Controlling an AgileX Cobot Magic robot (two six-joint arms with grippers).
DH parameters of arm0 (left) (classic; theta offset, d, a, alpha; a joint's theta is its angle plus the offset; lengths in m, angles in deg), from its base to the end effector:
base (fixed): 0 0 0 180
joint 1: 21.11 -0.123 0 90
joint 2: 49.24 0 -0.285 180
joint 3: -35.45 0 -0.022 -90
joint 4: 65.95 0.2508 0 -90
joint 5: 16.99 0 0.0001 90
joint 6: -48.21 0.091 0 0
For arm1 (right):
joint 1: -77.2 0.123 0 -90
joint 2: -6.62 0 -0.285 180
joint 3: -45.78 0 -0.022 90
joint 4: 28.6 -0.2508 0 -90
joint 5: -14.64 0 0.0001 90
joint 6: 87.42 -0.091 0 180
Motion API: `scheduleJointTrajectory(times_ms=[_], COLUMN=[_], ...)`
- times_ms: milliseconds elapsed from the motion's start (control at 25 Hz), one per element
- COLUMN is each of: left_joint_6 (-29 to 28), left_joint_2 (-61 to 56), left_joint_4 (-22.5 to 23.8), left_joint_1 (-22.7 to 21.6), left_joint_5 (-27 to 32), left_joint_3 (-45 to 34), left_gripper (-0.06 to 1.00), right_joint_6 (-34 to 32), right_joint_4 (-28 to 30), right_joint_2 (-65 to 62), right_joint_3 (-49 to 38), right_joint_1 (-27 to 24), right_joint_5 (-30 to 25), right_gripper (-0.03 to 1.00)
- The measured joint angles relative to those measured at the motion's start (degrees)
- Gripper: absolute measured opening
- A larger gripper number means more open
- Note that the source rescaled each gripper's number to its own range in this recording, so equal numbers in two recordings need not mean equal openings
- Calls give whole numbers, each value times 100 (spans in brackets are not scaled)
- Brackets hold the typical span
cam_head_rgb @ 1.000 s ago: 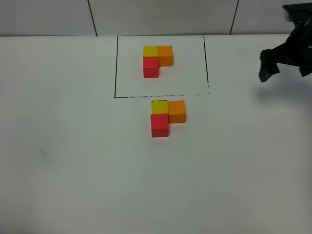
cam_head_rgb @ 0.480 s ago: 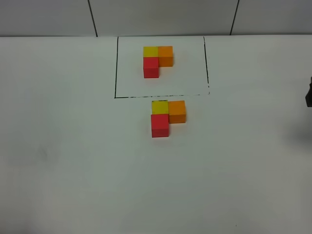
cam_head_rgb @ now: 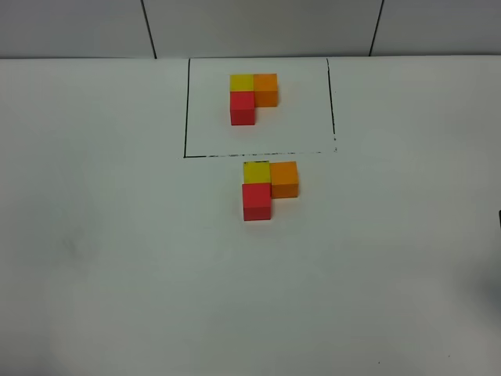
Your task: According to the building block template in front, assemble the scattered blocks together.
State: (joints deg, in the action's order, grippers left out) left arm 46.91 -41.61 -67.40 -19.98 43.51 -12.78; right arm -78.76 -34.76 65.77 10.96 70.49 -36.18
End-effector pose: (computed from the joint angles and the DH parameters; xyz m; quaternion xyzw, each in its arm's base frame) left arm -0.0058 -0.0019 0.2793 -0.0007 0.8496 -0.0238 0.5268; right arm 0.1578 -0.0109 0.2983 0.0036 0.9520 0.0091 0.3060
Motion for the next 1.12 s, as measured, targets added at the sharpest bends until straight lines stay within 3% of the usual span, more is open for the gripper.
scheduleJointTrajectory(times_ms=[560,920,1120], left_joint_6=[0,0,0], left_joint_2=[0,0,0], left_joint_4=[0,0,0], left_joint_1=[0,0,0], left_joint_5=[0,0,0], left_joint_3=[0,0,0], left_gripper=[65,65,65], right_joint_6=[-712,-756,-597], right_joint_4=[-44,-86,-119], right_joint_2=[-1829,-2763,-3503], right_joint_3=[-565,-763,-1162], right_joint_1=[1167,1390,1390], right_joint_5=[-855,-929,-703], right_gripper=[88,88,87])
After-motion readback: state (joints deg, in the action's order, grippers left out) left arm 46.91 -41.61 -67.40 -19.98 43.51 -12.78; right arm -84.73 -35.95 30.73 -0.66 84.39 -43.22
